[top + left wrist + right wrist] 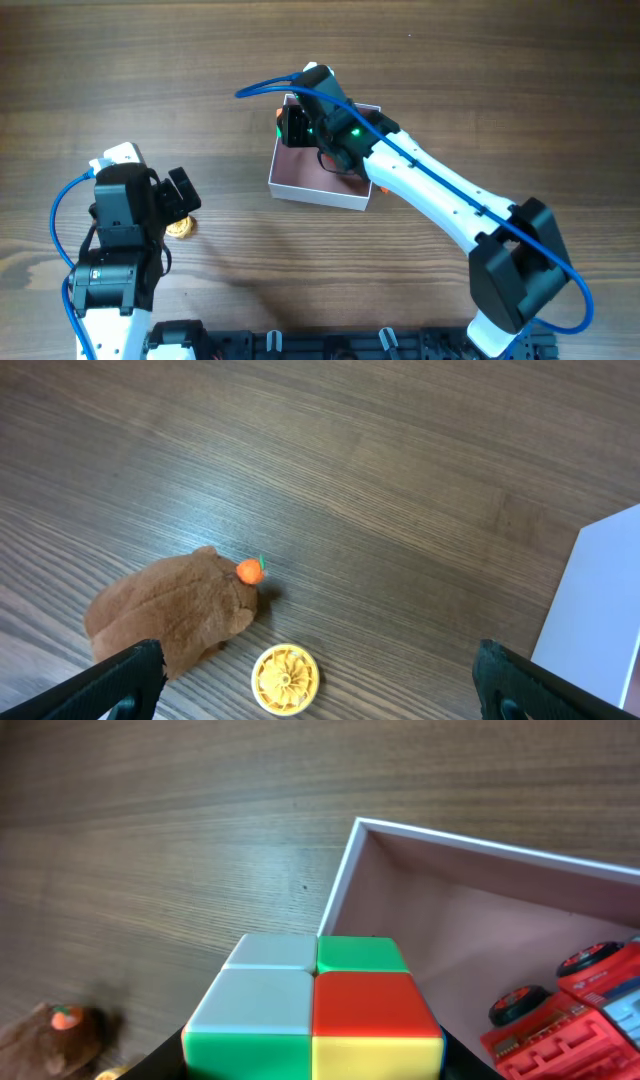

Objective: Pack container
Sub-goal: 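Carry the Rubik's cube into the box beside the truck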

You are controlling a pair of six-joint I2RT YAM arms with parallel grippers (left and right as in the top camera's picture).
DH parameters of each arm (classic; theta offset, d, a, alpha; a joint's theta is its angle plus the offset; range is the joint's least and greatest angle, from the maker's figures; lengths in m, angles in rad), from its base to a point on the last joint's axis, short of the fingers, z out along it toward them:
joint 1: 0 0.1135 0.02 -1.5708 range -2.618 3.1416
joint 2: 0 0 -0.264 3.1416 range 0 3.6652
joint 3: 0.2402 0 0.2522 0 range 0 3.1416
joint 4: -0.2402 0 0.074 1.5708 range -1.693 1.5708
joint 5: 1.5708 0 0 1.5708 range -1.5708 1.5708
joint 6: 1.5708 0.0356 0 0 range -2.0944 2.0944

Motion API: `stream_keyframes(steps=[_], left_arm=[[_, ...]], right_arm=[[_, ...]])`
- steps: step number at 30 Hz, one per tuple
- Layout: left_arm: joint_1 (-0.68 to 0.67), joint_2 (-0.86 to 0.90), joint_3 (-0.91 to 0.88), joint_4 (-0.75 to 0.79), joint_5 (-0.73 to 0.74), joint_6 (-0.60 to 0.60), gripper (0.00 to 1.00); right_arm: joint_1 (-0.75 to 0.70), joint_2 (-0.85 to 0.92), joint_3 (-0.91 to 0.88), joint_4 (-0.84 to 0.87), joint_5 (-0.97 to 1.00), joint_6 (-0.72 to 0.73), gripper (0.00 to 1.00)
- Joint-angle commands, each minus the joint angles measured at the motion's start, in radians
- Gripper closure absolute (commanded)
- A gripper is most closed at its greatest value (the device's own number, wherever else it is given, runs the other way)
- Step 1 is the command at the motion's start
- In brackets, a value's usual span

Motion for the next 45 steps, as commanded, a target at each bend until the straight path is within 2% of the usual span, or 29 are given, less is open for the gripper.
stream_keyframes(steps=[1, 9, 20, 29, 35, 37, 39, 40, 43, 45], left_arm=[[0.006, 0.003, 0.023, 0.000, 0.017, 0.005, 0.00], [0.006, 0.003, 0.023, 0.000, 0.017, 0.005, 0.00], [0.006, 0.003, 0.023, 0.000, 0.021, 0.005, 0.00], [0.006, 0.003, 0.023, 0.000, 0.021, 0.005, 0.00], [0.006, 0.003, 0.023, 0.000, 0.029, 0.005, 0.00], [0.006, 0.003, 0.023, 0.000, 0.029, 0.005, 0.00], [0.006, 0.003, 0.023, 0.000, 0.029, 0.005, 0.00], [0.006, 0.003, 0.023, 0.000, 0.029, 0.005, 0.00], [0.006, 0.003, 0.023, 0.000, 0.029, 0.005, 0.00], [0.006, 0.003, 0.023, 0.000, 0.032, 0.005, 0.00]], right_arm=[[-0.002, 0.029, 0.003, 0.000, 0.069, 0.018, 0.96], [-0.003, 0.096, 0.002, -0.098, 0.132, 0.041, 0.96], [-0.051, 0.101, 0.002, -0.259, 0.222, 0.099, 0.96], [-0.050, 0.101, 0.002, -0.192, 0.216, -0.095, 0.94], [-0.050, 0.101, 0.002, -0.145, 0.259, -0.095, 0.71], [-0.050, 0.101, 0.002, -0.140, 0.259, -0.095, 0.52], [-0.050, 0.101, 0.002, -0.138, 0.259, -0.095, 0.48], [-0.050, 0.101, 0.002, -0.137, 0.259, -0.095, 0.41], [-0.050, 0.101, 0.002, -0.138, 0.258, -0.105, 0.30], [-0.050, 0.101, 0.002, -0.137, 0.258, -0.125, 0.27]])
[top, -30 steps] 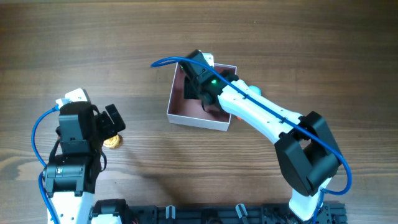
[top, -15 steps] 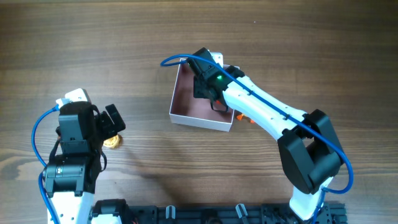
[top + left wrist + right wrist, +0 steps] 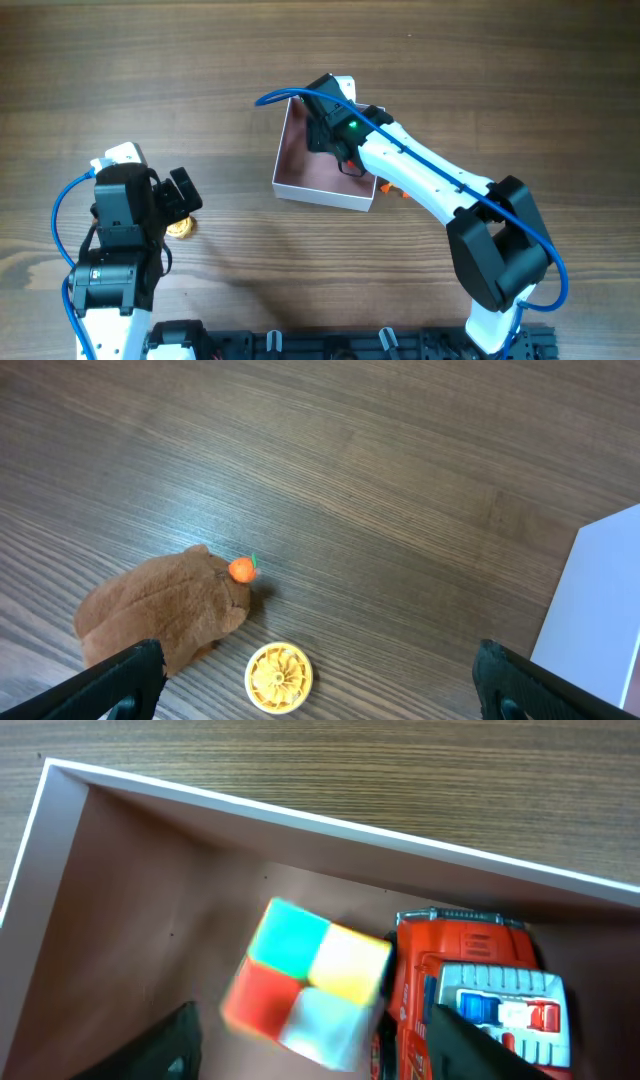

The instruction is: Pack container

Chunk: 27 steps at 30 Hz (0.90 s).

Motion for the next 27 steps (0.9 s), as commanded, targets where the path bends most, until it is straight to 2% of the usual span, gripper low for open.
stream_keyframes(steps=[1, 7, 9, 10, 11, 27], left_arm=[[0.006, 0.003, 0.023, 0.000, 0.013, 0.005, 0.00], [0.006, 0.003, 0.023, 0.000, 0.013, 0.005, 0.00], [0.006, 0.003, 0.023, 0.000, 0.013, 0.005, 0.00], [0.006, 0.003, 0.023, 0.000, 0.013, 0.005, 0.00], [0.006, 0.003, 0.023, 0.000, 0.013, 0.005, 0.00], [0.006, 0.003, 0.023, -0.003, 0.013, 0.005, 0.00]], right_arm=[[-0.003, 0.002, 0.003, 0.003, 0.020, -0.044, 0.29], [-0.003, -0.061, 0.038, -0.025, 0.017, -0.076, 0.41], [-0.003, -0.113, 0.068, -0.018, -0.046, -0.117, 0.66], [-0.003, -0.129, 0.082, -0.004, -0.126, -0.153, 0.87], [-0.003, -0.133, 0.086, 0.007, -0.173, -0.153, 0.96], [-0.003, 0.091, 0.083, 0.149, -0.185, -0.100, 0.96]])
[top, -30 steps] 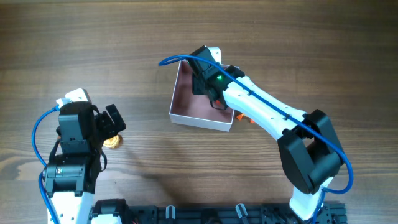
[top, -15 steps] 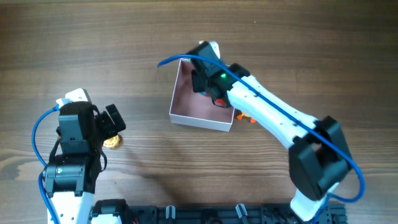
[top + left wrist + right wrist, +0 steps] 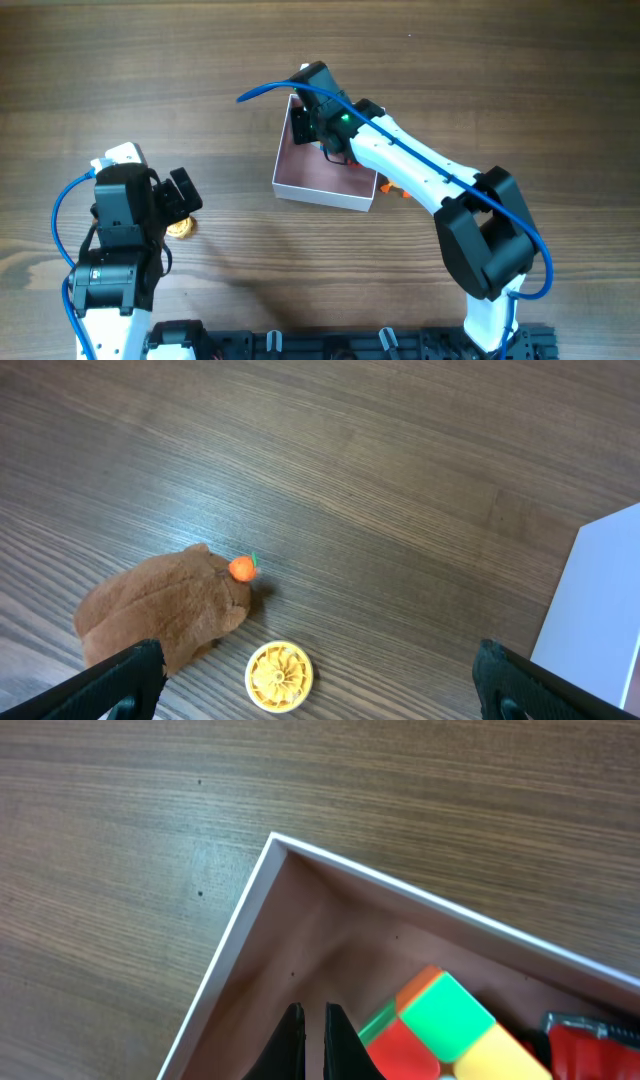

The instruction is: Pack container

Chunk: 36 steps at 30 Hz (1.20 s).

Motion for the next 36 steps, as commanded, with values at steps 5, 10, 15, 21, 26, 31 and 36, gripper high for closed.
stream_keyframes(steps=[5, 10, 15, 21, 26, 31, 36], left_arm=[[0.006, 0.003, 0.023, -0.001, 0.013, 0.005, 0.00], [0.006, 0.003, 0.023, -0.001, 0.013, 0.005, 0.00], [0.006, 0.003, 0.023, -0.001, 0.013, 0.005, 0.00], [0.006, 0.003, 0.023, -0.001, 0.013, 0.005, 0.00], [0.006, 0.003, 0.023, -0.001, 0.013, 0.005, 0.00], [0.006, 0.003, 0.023, 0.000, 0.013, 0.005, 0.00], [0.006, 0.003, 0.023, 0.000, 0.013, 0.005, 0.00]], right_arm=[[-0.003, 0.042, 0.006, 0.018, 0.041, 0.015, 0.96], [-0.005, 0.063, 0.006, -0.009, 0.098, 0.031, 0.96], [-0.032, 0.063, 0.006, -0.075, 0.128, 0.066, 0.94], [-0.046, 0.063, 0.006, -0.077, 0.095, 0.048, 0.95], [-0.045, 0.063, 0.006, -0.001, -0.043, -0.036, 0.96], [-0.046, 0.063, 0.006, 0.006, -0.051, -0.040, 0.96], [-0.046, 0.065, 0.005, -0.016, -0.050, -0.040, 0.96]])
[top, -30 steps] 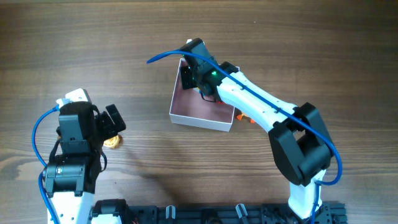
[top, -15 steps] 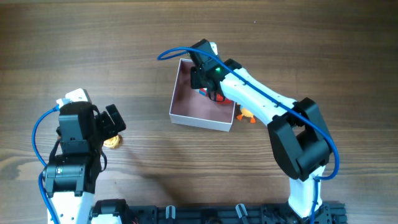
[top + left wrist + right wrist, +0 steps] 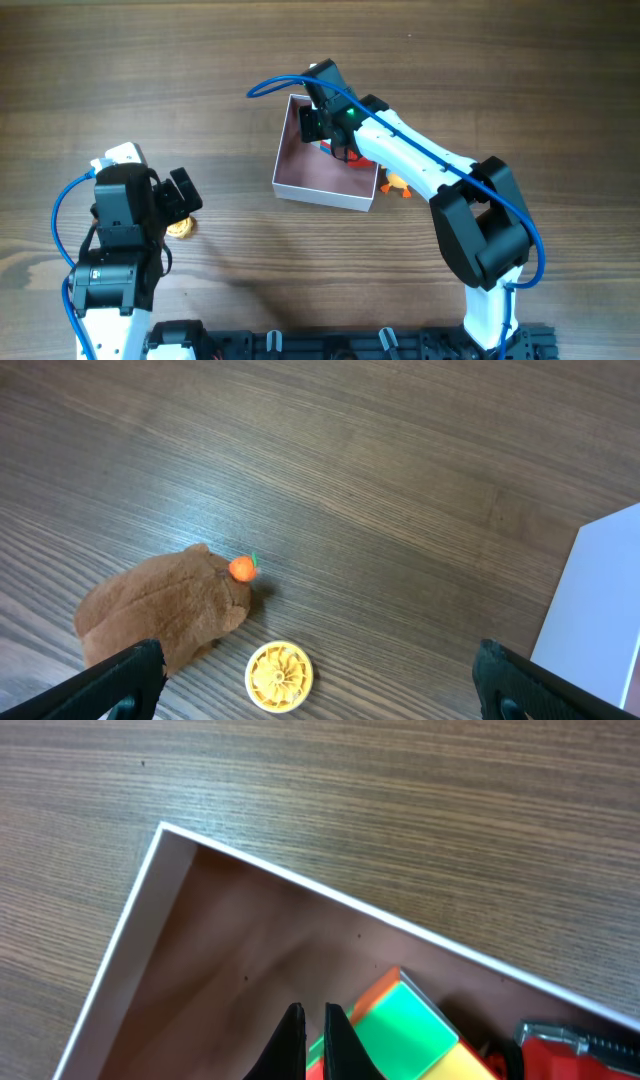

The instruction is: Pack container

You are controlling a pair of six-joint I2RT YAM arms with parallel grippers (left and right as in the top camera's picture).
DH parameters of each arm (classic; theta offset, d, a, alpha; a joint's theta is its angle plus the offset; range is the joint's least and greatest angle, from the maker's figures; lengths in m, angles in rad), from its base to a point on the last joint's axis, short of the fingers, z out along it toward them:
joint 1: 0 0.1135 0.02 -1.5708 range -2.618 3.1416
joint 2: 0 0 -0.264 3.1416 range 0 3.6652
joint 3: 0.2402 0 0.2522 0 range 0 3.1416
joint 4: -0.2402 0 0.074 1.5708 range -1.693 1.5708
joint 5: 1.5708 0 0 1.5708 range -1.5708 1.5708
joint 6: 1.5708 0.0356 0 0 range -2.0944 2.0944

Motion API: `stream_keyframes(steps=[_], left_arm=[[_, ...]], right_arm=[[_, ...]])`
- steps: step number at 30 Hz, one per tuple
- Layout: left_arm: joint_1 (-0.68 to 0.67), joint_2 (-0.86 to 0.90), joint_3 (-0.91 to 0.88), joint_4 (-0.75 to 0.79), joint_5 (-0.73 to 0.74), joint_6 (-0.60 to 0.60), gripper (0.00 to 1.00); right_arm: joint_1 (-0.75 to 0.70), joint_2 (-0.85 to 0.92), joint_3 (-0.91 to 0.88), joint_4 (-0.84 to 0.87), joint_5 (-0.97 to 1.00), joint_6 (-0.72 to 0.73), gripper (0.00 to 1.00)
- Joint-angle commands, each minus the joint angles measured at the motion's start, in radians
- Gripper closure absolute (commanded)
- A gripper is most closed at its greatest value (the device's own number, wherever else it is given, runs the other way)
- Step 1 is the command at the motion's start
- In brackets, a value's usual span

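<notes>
The white box [image 3: 300, 186] with a pink floor stands at mid-table. In it lie a coloured cube [image 3: 410, 1025] and a red toy truck [image 3: 565, 1050]. My right gripper [image 3: 310, 1035] is shut and empty, its tips low in the box just left of the cube; from overhead the right gripper [image 3: 322, 125] is over the box's far side. My left gripper [image 3: 320, 705] hangs open over a yellow disc [image 3: 279, 676]. A brown plush toy [image 3: 155, 615] with a small orange piece [image 3: 241, 568] lies beside the disc.
A small orange toy [image 3: 398, 186] lies on the table against the box's right side. The box's white outer wall [image 3: 600, 610] shows at the right of the left wrist view. The yellow disc [image 3: 180, 228] sits near the left arm.
My right gripper, still shut, has shifted a little to the right along the box's far wall. The cube and truck lie as before. The left arm has not moved.
At first my right gripper held the coloured cube over the box's left edge. Then it was open, with the cube in the box beside the red truck. After that it was shut and empty by the far left corner, and it stays shut now.
</notes>
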Motion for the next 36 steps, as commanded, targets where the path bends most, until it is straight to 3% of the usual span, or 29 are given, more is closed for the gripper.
stream_keyframes(steps=[1, 28, 32, 36], left_arm=[[0.006, 0.003, 0.023, 0.000, 0.013, 0.005, 0.00], [0.006, 0.003, 0.023, 0.000, 0.013, 0.005, 0.00], [0.006, 0.003, 0.023, 0.000, 0.013, 0.005, 0.00], [0.006, 0.003, 0.023, 0.000, 0.013, 0.005, 0.00]], right_arm=[[-0.002, 0.021, 0.000, -0.005, -0.016, -0.020, 0.96], [-0.001, 0.045, -0.011, -0.003, -0.008, -0.053, 0.96], [-0.002, -0.068, 0.047, -0.064, 0.002, -0.073, 0.94], [-0.008, -0.283, 0.051, -0.146, 0.191, -0.069, 0.92]])
